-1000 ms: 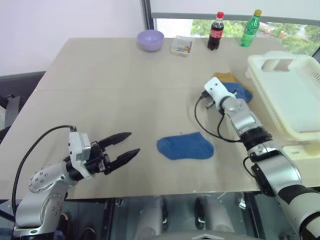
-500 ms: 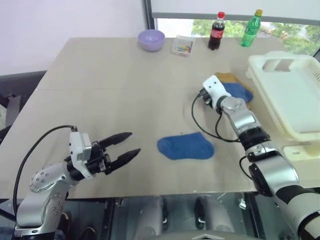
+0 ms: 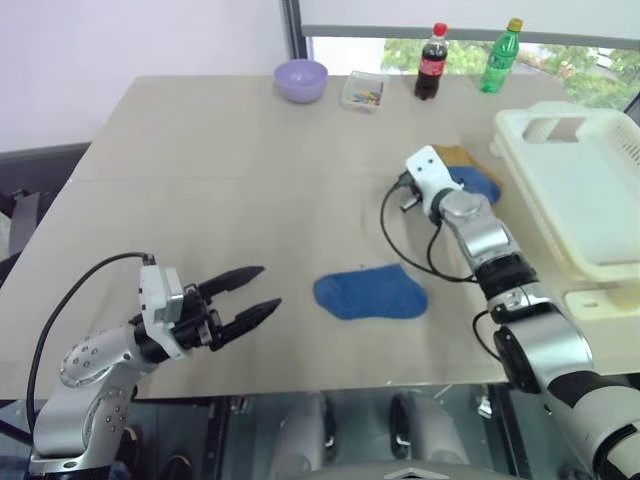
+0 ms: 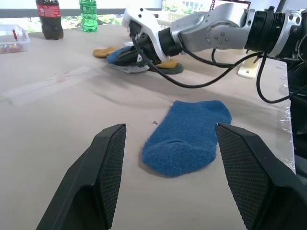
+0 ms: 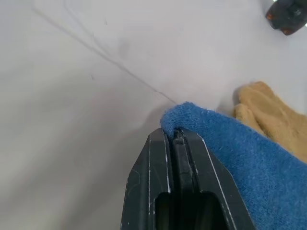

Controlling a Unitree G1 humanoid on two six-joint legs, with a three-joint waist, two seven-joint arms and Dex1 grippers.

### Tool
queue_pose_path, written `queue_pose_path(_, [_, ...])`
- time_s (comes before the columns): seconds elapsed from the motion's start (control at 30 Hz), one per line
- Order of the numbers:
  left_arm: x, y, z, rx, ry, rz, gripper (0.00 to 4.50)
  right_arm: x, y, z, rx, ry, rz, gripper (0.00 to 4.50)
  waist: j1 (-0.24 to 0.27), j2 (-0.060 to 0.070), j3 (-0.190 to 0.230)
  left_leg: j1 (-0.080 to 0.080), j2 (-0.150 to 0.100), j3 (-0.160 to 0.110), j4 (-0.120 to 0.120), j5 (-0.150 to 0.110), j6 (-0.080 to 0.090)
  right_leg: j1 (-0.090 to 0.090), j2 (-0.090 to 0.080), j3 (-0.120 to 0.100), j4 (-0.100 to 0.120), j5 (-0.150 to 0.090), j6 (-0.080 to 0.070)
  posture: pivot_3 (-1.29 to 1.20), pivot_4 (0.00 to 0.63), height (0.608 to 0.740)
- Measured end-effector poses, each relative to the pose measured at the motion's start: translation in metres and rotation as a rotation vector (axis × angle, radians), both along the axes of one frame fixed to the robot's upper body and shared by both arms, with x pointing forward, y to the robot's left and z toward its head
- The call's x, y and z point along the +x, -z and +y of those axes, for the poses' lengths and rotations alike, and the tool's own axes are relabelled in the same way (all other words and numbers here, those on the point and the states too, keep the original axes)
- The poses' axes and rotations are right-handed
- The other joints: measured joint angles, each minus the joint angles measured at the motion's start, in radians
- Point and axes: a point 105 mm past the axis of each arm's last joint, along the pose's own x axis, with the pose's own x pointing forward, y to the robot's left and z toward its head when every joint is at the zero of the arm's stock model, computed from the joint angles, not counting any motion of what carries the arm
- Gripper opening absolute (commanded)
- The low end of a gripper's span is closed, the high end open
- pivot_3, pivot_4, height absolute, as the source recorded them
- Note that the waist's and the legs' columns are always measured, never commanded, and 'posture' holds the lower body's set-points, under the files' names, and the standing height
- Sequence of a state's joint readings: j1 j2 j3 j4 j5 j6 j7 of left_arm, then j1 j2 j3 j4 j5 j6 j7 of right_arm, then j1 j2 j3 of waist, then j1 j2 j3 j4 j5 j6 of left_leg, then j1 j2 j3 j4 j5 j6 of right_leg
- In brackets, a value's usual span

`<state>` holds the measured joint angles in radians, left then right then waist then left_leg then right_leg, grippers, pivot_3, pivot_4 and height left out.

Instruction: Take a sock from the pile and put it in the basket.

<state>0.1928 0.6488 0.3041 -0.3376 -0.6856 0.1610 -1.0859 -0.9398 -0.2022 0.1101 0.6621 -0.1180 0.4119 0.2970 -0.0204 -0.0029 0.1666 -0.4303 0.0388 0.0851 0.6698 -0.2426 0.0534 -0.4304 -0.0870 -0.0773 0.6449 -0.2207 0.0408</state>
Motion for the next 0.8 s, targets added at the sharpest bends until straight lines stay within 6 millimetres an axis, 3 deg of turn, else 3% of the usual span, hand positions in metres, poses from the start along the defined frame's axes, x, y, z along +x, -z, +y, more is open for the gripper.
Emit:
queue_pose_path(0.13, [0.000, 0.000, 0.000, 0.000, 0.000, -0.002, 3.17, 0.002, -0.004, -0.004, 0.177, 0.054, 0.059, 0.05, 0.001, 0.000, 0.000, 0.000, 0.000, 0.000, 0.000, 0.000, 0.000, 0.000, 0.000, 0.000, 0.000, 0.000, 0.000, 0.00, 0.150, 0.733])
queue_pose_path(0.23, [0.000, 0.000, 0.000, -0.001, 0.000, -0.002, 3.17, 0.004, -0.013, -0.010, 0.195, 0.074, 0.046, 0.05, 0.001, 0.000, 0.000, 0.000, 0.000, 0.000, 0.000, 0.000, 0.000, 0.000, 0.000, 0.000, 0.000, 0.000, 0.000, 0.00, 0.150, 0.733])
queue_pose_path(0.27, [0.000, 0.000, 0.000, -0.001, 0.000, -0.001, 3.17, 0.004, -0.014, -0.012, 0.190, 0.077, 0.045, 0.66, 0.001, 0.000, 0.000, 0.000, 0.000, 0.000, 0.000, 0.000, 0.000, 0.000, 0.000, 0.000, 0.000, 0.000, 0.000, 0.00, 0.150, 0.733])
queue_pose_path(0.33, [0.000, 0.000, 0.000, -0.003, -0.001, -0.001, 3.17, 0.004, -0.014, -0.013, 0.189, 0.080, 0.044, 1.18, 0.000, 0.000, 0.000, 0.000, 0.000, 0.001, 0.000, 0.000, 0.000, -0.001, 0.000, 0.001, 0.000, 0.000, 0.000, 0.00, 0.150, 0.733])
queue_pose_path(0.43, [0.000, 0.000, -0.001, -0.005, -0.001, -0.001, 3.17, 0.004, -0.013, -0.014, 0.197, 0.088, 0.056, 2.60, 0.000, 0.000, 0.000, 0.000, 0.000, 0.001, 0.000, 0.000, 0.000, -0.001, 0.000, 0.001, 0.001, 0.000, 0.000, 0.00, 0.150, 0.733])
queue_pose_path(0.6, [0.001, 0.001, -0.001, 0.001, -0.002, -0.001, 3.17, -0.005, -0.017, 0.003, 0.197, -0.008, 0.070, 2.60, -0.001, 0.000, 0.000, 0.000, 0.000, 0.002, 0.000, 0.000, 0.000, -0.001, 0.000, 0.002, 0.001, 0.000, 0.000, 0.00, 0.150, 0.733])
queue_pose_path(0.7, [0.001, 0.001, -0.001, 0.006, -0.001, -0.003, 3.17, -0.030, -0.008, 0.039, 0.192, -0.182, 0.126, 2.60, -0.002, 0.000, 0.000, 0.000, 0.001, 0.002, 0.000, 0.000, 0.000, -0.001, 0.001, 0.002, 0.001, 0.000, 0.000, 0.00, 0.150, 0.733])
queue_pose_path(0.8, [0.001, 0.000, -0.002, 0.006, 0.001, -0.006, 3.17, -0.046, 0.009, 0.063, 0.174, -0.258, 0.181, 2.60, -0.003, 0.000, 0.000, 0.000, 0.001, 0.002, 0.000, 0.000, 0.000, -0.001, 0.001, 0.002, 0.002, 0.000, 0.000, 0.00, 0.150, 0.733])
